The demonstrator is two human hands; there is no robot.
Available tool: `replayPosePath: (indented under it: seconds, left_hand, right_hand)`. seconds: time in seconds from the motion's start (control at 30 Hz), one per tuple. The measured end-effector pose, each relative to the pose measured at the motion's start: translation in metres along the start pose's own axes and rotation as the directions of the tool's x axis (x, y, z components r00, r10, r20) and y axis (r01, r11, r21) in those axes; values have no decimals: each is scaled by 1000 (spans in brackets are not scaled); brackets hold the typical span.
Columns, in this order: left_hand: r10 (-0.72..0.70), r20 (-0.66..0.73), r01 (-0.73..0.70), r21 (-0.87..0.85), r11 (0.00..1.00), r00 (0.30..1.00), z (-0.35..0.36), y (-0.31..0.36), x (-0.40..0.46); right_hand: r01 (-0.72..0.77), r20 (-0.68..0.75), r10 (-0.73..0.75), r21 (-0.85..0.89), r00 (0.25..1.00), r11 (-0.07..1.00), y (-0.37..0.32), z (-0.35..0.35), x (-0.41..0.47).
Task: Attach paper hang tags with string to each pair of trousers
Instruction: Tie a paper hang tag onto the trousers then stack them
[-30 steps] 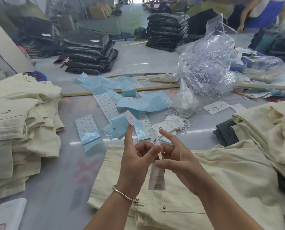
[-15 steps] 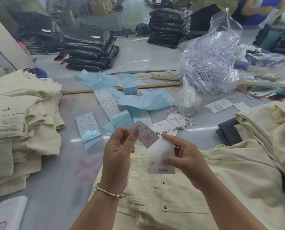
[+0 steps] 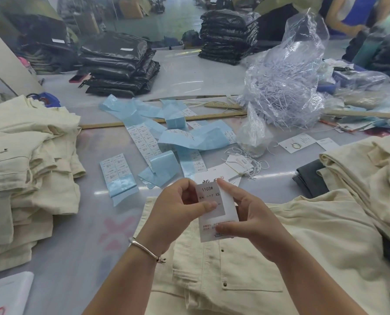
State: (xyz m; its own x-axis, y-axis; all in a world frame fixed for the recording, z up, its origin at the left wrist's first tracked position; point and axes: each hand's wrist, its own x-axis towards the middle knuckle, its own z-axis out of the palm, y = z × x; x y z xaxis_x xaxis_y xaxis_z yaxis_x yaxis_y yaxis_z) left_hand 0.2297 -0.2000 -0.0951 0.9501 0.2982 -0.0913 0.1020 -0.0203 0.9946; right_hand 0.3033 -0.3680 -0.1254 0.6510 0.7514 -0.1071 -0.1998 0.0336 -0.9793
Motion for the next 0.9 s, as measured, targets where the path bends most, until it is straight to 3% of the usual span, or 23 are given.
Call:
replayPosePath:
  seconds: [0.2,0.37,0.7,0.8,0.9]
  left_hand:
    - [4,22,-5,80,997,1000,6,-4,0]
    - [99,-20,-91,246,965,995,13,-7,-3]
    - [276,-165,-145,548,824,947,19,-12,-9]
    - [186,-175,-99,418,903,967,15,-8,-8]
    - [14,-83,-5,108,994,996,12,-8,-9]
  right_hand:
    - [29,1,-29,-4,1000,1000,-3,2,-2]
    - [53,0,-53,12,999,999,-4,6,-5]
    - [168,-45,-165,106,985,980,-4,17,-10]
    - [219,-36,-216,141,976,966,-4,17,-13]
    - [257,-53,-251,179,966,950,-4,19,-14]
